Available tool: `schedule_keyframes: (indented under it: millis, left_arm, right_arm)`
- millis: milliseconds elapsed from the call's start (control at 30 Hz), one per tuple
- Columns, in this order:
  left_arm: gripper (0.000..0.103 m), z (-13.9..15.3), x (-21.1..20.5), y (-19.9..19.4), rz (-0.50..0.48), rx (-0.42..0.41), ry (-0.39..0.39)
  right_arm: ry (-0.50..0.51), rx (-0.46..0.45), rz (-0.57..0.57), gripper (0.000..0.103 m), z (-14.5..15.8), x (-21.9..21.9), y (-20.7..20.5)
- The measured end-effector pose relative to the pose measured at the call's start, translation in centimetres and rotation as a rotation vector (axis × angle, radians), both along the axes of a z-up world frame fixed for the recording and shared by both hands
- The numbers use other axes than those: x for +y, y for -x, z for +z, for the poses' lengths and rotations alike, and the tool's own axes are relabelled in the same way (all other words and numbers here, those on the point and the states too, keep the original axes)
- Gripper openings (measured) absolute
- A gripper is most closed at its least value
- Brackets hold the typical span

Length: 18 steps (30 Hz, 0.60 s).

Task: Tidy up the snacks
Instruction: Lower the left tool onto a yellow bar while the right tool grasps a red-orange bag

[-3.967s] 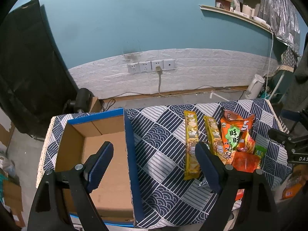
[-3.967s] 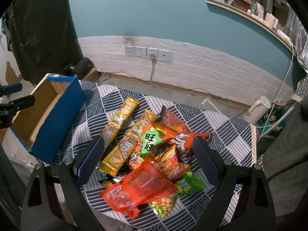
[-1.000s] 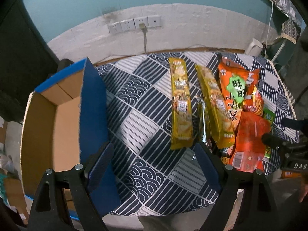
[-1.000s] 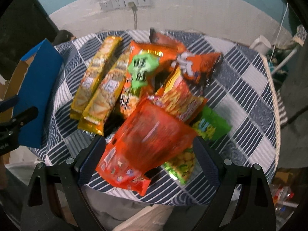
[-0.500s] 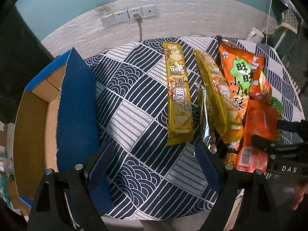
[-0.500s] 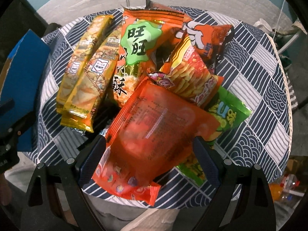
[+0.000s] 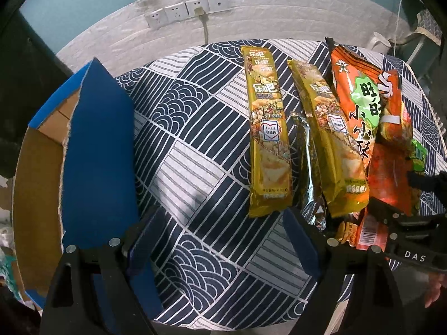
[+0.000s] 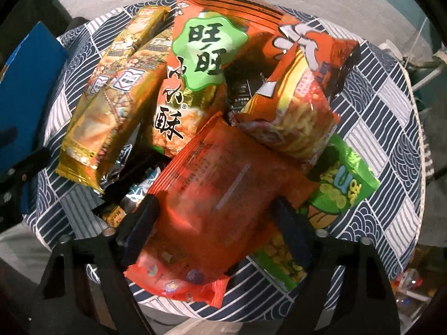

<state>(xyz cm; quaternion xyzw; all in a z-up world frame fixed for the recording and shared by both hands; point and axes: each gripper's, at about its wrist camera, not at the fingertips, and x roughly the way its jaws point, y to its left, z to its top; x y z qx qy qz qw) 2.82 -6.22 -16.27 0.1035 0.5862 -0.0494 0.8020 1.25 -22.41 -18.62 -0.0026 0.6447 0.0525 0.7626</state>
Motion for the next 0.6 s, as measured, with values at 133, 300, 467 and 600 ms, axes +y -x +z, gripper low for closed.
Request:
schedule_keyframes:
  millis: [133, 300, 467, 600]
  left_arm:
    - [0.088, -0.1, -0.3, -1.0, 0.004, 0.003, 0.015]
    - [0.088, -0.5, -1.3, -2.5, 0.000, 0.006, 0.009]
    - [0.088, -1.3, -2.0, -4.4, 0.010, 0.019, 0.031]
    - [0.088, -2.3, -2.7, -5.6, 0.007, 0.036, 0.036]
  right_arm:
    - [-0.020, 0.004, 0.028, 0.051, 0.4, -1.0, 0.1]
    - [0.018, -0.033, 0.072, 0.042, 1.3, -1.7, 0.6]
    - [0.029, -0.060, 0.100, 0.042, 1.8, -1.7, 0.7]
    - [0.030, -0.096, 0.125, 0.041, 2.7, -2.1, 1.0]
